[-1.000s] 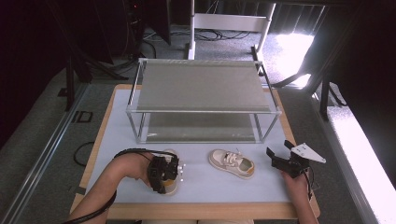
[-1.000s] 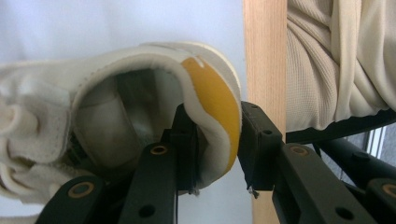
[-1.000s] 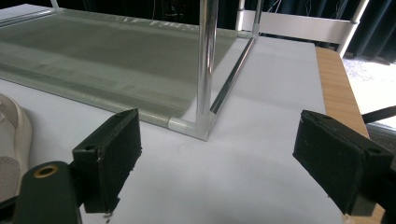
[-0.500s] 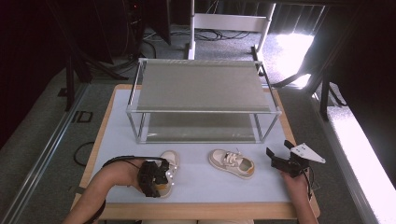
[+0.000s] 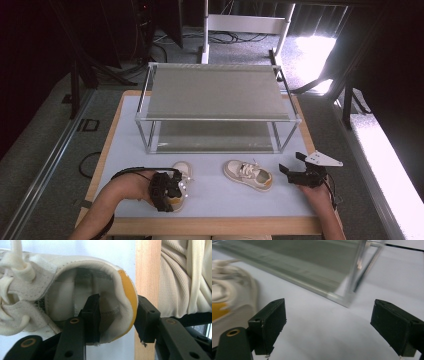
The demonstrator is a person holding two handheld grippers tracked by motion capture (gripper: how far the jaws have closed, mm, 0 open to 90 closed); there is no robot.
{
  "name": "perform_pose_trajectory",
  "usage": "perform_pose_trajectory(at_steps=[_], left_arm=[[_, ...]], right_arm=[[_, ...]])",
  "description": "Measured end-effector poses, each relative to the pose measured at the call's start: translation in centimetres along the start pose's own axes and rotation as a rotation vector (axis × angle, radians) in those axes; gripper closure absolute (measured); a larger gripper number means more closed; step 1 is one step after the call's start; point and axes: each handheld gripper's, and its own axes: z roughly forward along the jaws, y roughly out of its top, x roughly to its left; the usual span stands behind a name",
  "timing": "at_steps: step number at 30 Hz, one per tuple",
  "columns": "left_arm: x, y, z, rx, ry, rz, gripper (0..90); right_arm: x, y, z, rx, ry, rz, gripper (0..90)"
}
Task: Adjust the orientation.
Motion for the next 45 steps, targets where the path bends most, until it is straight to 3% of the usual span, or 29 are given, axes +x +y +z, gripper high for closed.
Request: perform_pose_trajectory(at_steps=[2,3,5,6,7,10,12,14,16,19,21,22,23,26,27,31,33,35,42,43,45], left_arm=[[0.0,0.0,0.0,0.000,0.001,0.001,57.4],[0.0,0.0,0.0,-0.001,-0.001,-0.001,57.3],[0.0,0.0,0.0,-0.001,-0.002,-0.002,57.3],[0.0,0.0,0.0,-0.001,-0.002,-0.002,57.3],[0.0,0.0,0.0,-0.001,-0.002,-0.003,57.3],[0.1,-0.1,0.0,-0.003,-0.008,-0.009,57.3],[0.1,-0.1,0.0,-0.003,-0.009,-0.009,57.3],[0.1,-0.1,0.0,-0.002,-0.008,-0.010,57.3],[0.1,-0.1,0.0,-0.002,-0.005,-0.010,57.3],[0.1,-0.1,0.0,-0.001,-0.006,-0.012,57.3],[0.1,0.0,0.0,0.001,-0.007,-0.012,57.3],[0.1,0.0,0.0,0.001,-0.007,-0.012,57.3],[0.1,0.0,0.0,0.002,-0.010,-0.014,57.3],[0.1,0.1,0.0,0.009,-0.010,-0.012,57.3],[0.1,0.1,0.0,0.010,-0.009,-0.012,57.3],[0.2,0.0,0.0,0.008,-0.010,-0.017,57.2],[0.2,0.0,0.0,0.007,-0.011,-0.020,57.2],[0.2,0.0,0.0,0.008,-0.012,-0.021,57.1],[0.2,0.1,0.0,0.013,-0.020,-0.024,57.1],[0.3,0.1,0.0,0.013,-0.020,-0.023,57.1],[0.3,0.1,0.0,0.012,-0.021,-0.024,57.2]], right_arm=[[0.1,0.3,-0.1,0.005,0.018,-0.015,13.0],[0.4,0.9,-0.4,0.006,0.034,-0.053,14.1],[0.5,1.8,-0.9,0.018,0.093,-0.082,23.8],[0.5,2.4,-1.1,0.033,0.141,-0.090,24.5],[0.5,2.4,-1.1,0.033,0.141,-0.090,24.5],[1.4,4.9,-1.8,0.078,0.234,-0.190,26.5],[1.7,5.4,-1.9,0.084,0.240,-0.212,27.5],[2.5,6.8,-2.2,0.117,0.293,-0.286,28.7],[3.3,7.8,-2.4,0.147,0.314,-0.362,30.5],[4.9,9.4,-2.6,0.246,0.390,-0.496,36.6],[5.9,9.9,-2.7,0.306,0.411,-0.571,39.4],[5.9,9.9,-2.7,0.306,0.411,-0.571,39.4],[6.5,10.3,-2.7,0.343,0.419,-0.625,41.6],[7.1,10.6,-2.7,0.383,0.433,-0.676,43.0],[7.8,11.0,-2.5,0.416,0.432,-0.748,44.5],[9.4,11.5,-2.3,0.462,0.415,-0.922,48.0],[10.1,11.6,-2.0,0.504,0.390,-1.005,55.8],[10.7,11.8,-1.5,0.575,0.422,-1.023,55.9],[12.5,11.3,0.9,0.837,0.463,-1.162,58.7],[12.7,11.2,1.2,0.852,0.463,-1.187,60.6],[13.1,11.6,1.6,0.859,0.473,-1.191,62.8]])
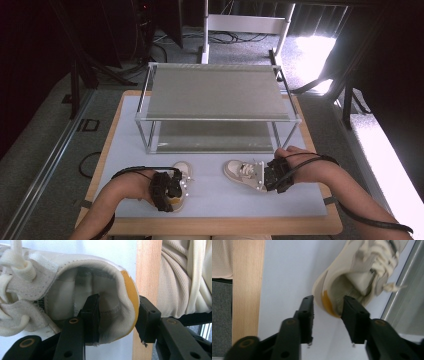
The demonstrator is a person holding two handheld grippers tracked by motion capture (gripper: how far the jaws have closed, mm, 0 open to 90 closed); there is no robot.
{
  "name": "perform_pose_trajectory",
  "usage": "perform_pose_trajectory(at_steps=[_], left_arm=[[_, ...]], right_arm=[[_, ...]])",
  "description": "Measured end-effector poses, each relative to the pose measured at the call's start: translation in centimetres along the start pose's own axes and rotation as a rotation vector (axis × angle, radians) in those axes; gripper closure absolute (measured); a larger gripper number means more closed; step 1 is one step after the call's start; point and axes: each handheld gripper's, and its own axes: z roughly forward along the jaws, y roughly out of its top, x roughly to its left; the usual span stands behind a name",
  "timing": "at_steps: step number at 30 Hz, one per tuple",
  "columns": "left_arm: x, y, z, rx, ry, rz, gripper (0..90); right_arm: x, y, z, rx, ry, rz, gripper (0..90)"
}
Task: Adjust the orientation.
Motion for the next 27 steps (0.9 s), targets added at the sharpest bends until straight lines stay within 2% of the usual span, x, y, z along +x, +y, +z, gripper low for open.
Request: perform_pose_trajectory(at_steps=[3,8,12,16,18,21,23,27], left_arm=[[0.0,0.0,0.0,0.000,0.001,0.000,57.1],[0.0,-0.1,0.0,0.000,-0.004,-0.008,57.1],[0.0,-0.1,0.0,-0.002,-0.004,-0.008,57.1],[0.0,-0.1,0.0,-0.005,0.002,-0.001,57.1],[0.0,-0.1,0.0,-0.006,0.002,-0.002,57.1],[0.0,-0.2,-0.1,-0.005,0.005,-0.001,57.1],[0.0,-0.2,-0.1,-0.004,0.005,0.001,57.1],[0.0,-0.2,-0.1,-0.005,0.005,-0.002,57.1]], right_arm=[[-0.4,0.5,0.6,0.040,0.035,-0.017,65.3],[-0.7,1.3,2.4,0.104,0.058,-0.069,69.5],[-0.8,1.6,3.1,0.114,0.092,-0.079,73.2],[-0.7,1.5,3.0,0.103,0.087,-0.072,75.2],[-0.6,1.4,2.8,0.079,0.087,-0.040,75.7],[-0.7,1.1,2.6,0.025,0.128,0.083,76.3],[-0.3,1.2,2.3,-0.009,0.128,0.135,76.6],[0.4,1.1,1.6,-0.053,0.062,0.194,77.3]])
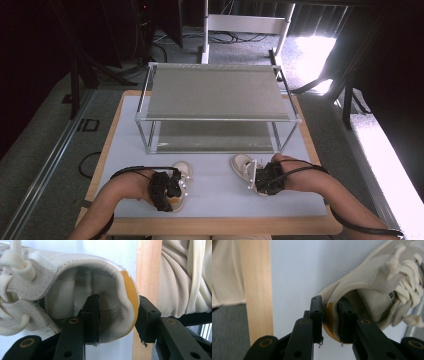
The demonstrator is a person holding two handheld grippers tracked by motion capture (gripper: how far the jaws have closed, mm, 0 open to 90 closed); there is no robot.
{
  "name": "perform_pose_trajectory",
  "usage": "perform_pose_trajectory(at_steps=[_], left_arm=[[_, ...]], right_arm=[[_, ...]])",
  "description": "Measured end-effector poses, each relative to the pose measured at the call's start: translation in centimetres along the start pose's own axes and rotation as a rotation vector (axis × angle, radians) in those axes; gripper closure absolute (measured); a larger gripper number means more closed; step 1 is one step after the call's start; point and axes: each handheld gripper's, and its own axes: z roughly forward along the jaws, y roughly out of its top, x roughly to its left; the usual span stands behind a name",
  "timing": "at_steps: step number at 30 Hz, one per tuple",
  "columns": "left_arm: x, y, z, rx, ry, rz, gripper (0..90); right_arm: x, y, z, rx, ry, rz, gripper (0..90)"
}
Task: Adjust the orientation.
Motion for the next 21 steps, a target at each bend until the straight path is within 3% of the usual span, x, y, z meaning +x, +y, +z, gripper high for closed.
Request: perform_pose_trajectory(at_steps=[2,8,18,21], left_arm=[[0.0,0.0,0.0,0.001,0.000,0.000,57.1],[-0.1,0.1,0.0,0.005,0.006,0.004,57.2],[-0.1,-0.1,0.0,-0.008,0.007,0.002,57.2],[-0.1,-0.1,0.0,-0.009,0.010,0.009,57.2]], right_arm=[[0.1,-0.2,-0.3,-0.036,-0.011,0.038,77.7],[0.4,0.4,-0.9,-0.135,0.050,0.235,77.3],[1.1,2.6,0.9,-0.134,0.071,0.272,76.8],[0.9,3.0,0.8,-0.160,0.080,0.293,75.7]])
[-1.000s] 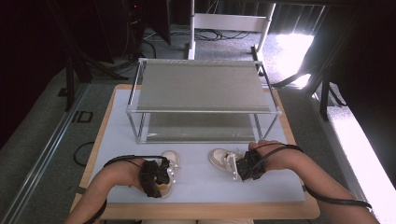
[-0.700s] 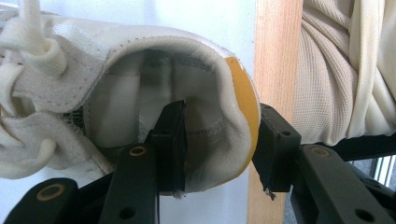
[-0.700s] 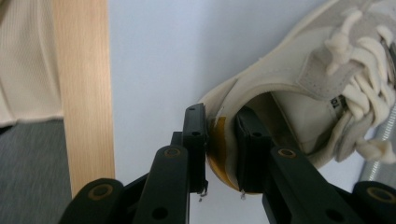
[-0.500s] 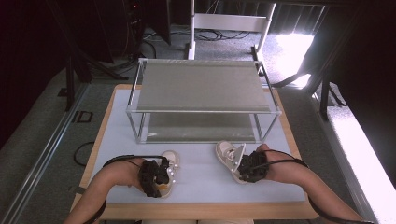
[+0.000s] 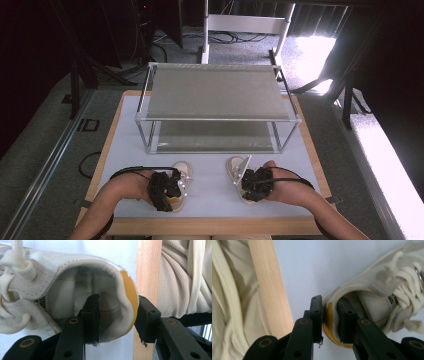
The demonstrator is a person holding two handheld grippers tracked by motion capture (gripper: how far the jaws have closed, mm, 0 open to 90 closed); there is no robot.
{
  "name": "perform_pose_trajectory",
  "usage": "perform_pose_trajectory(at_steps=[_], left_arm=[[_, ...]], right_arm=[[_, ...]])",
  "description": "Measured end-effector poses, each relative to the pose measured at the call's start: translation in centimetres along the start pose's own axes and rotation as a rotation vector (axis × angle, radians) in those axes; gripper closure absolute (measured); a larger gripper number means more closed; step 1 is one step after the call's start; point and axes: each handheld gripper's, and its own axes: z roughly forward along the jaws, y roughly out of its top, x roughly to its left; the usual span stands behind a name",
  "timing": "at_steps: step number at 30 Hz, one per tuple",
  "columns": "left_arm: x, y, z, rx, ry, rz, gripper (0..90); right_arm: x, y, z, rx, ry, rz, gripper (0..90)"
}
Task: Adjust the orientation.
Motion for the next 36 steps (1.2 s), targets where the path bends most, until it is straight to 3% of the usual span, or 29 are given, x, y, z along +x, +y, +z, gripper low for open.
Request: perform_pose_trajectory(at_steps=[4,6,8,15,19,23,27,31,36], left_arm=[[0.0,0.0,0.0,-0.002,-0.003,0.001,57.2],[0.1,0.1,0.0,0.002,-0.002,0.006,57.2],[-0.1,0.1,0.0,0.001,0.007,0.011,57.2],[-0.1,0.1,-0.2,-0.004,0.013,-0.006,57.4],[-0.1,0.3,-0.4,-0.004,0.017,-0.012,57.4],[-0.1,0.5,0.0,-0.001,0.002,-0.017,58.4],[-0.2,0.6,0.0,0.003,-0.012,-0.012,63.4],[-0.3,1.0,0.0,-0.027,-0.027,0.023,73.0],[-0.5,0.9,0.0,-0.036,-0.024,0.062,77.5]], right_arm=[[0.2,0.5,0.2,-0.041,0.012,0.019,72.9],[0.4,0.8,0.4,-0.031,0.007,-0.011,72.3],[0.2,0.8,0.6,-0.042,0.026,0.000,70.4],[0.1,0.0,-0.6,-0.076,-0.025,-0.067,56.3],[0.0,-0.5,-0.6,-0.059,-0.017,-0.087,58.5],[0.2,-0.5,0.2,-0.025,-0.004,-0.149,63.4],[0.2,-0.5,0.4,-0.023,0.007,-0.198,65.3],[0.0,-0.4,0.4,-0.016,0.019,-0.215,67.1],[0.0,-0.4,0.3,-0.020,0.034,-0.239,70.1]])
